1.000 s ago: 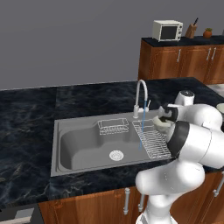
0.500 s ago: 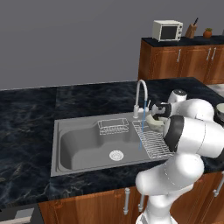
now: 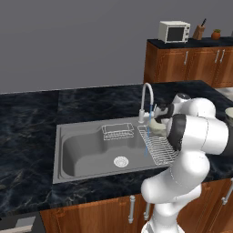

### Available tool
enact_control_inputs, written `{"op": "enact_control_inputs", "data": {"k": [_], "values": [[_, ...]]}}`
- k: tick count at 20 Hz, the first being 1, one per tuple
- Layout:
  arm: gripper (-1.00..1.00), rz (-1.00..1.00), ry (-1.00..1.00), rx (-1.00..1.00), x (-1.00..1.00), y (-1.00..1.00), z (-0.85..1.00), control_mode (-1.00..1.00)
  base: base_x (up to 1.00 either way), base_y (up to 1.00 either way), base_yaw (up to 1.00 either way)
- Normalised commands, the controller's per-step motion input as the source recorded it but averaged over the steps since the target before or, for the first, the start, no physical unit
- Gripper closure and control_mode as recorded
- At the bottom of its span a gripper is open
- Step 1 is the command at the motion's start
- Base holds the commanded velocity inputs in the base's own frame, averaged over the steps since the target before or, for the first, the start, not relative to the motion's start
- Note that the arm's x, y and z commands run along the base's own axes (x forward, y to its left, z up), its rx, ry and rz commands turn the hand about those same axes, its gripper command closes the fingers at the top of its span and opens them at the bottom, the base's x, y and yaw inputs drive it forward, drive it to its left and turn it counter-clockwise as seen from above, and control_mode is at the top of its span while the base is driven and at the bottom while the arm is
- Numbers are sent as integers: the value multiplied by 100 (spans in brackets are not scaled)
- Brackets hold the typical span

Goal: Rinse each bowl for a few seconds and place them down in the sink or on the counter.

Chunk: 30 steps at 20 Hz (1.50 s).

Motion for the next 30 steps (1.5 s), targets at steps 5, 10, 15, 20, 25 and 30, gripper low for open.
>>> {"op": "enact_control_inputs", "data": {"k": [5, 10, 15, 20, 25, 30], "values": [[100, 3, -1, 3, 25, 8, -13, -100, 0, 0, 0], [100, 5, -5, 1, 2, -20, 2, -100, 0, 0, 0], [100, 4, -1, 2, -15, -48, 1, -100, 0, 0, 0], [100, 2, 2, 0, -6, 9, -20, -100, 0, 0, 0], [100, 2, 0, 0, 0, 27, -22, -100, 0, 0, 0], [100, 4, 0, 0, 0, 11, -27, -100, 0, 0, 0]]}}
